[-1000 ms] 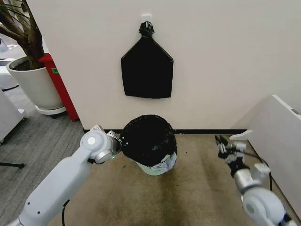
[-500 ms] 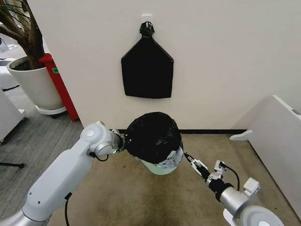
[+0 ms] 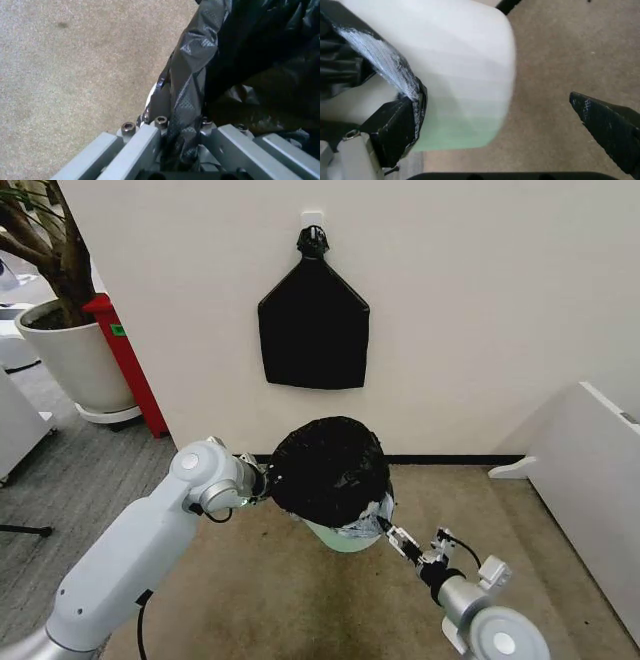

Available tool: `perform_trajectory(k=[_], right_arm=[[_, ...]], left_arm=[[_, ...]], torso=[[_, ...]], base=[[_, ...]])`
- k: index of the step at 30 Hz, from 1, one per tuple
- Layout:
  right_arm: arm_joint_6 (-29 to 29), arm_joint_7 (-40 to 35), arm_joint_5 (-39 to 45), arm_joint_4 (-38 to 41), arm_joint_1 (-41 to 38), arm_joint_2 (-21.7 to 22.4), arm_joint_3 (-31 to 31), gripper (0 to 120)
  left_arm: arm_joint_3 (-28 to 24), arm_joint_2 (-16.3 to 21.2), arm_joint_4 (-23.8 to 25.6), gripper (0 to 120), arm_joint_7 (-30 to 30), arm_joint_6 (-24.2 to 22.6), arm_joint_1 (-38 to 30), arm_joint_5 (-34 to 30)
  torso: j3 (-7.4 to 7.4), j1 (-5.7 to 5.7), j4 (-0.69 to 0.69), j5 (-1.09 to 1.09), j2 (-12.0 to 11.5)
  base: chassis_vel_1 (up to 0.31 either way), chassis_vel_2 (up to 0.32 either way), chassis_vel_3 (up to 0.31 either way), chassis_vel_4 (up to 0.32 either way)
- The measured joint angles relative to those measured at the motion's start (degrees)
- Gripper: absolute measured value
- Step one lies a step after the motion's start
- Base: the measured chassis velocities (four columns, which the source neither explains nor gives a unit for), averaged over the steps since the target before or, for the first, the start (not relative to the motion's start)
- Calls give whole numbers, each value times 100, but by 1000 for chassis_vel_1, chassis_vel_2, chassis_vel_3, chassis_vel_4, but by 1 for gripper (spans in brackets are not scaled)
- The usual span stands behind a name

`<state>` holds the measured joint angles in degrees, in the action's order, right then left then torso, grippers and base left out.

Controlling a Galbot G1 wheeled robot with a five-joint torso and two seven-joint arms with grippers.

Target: Place the garbage bag over the trash bin.

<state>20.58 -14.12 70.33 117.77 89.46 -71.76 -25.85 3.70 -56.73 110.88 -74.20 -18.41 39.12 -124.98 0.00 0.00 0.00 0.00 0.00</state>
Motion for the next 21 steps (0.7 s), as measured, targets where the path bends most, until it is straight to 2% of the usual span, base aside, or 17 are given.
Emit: perform_trajectory(k=[11, 17, 21], right_arm=[[-156, 396, 18, -170, -43, -91, 4, 100], [-421, 1005, -263, -219, 101, -205, -21, 100], [-347, 1200, 363, 232, 587, -350, -249, 100]], left_arm=[[19, -15, 98, 0, 5, 15, -11, -86], [15, -25, 116, 0, -14, 21, -36, -91], [16, -49, 89, 0, -20, 25, -25, -56]], torso=[[0, 0, 0, 0, 0], [0, 0, 0, 1, 0], [0, 0, -1, -1, 0]], base=[[0, 0, 0, 0], [0, 0, 0, 0], [0, 0, 0, 0]])
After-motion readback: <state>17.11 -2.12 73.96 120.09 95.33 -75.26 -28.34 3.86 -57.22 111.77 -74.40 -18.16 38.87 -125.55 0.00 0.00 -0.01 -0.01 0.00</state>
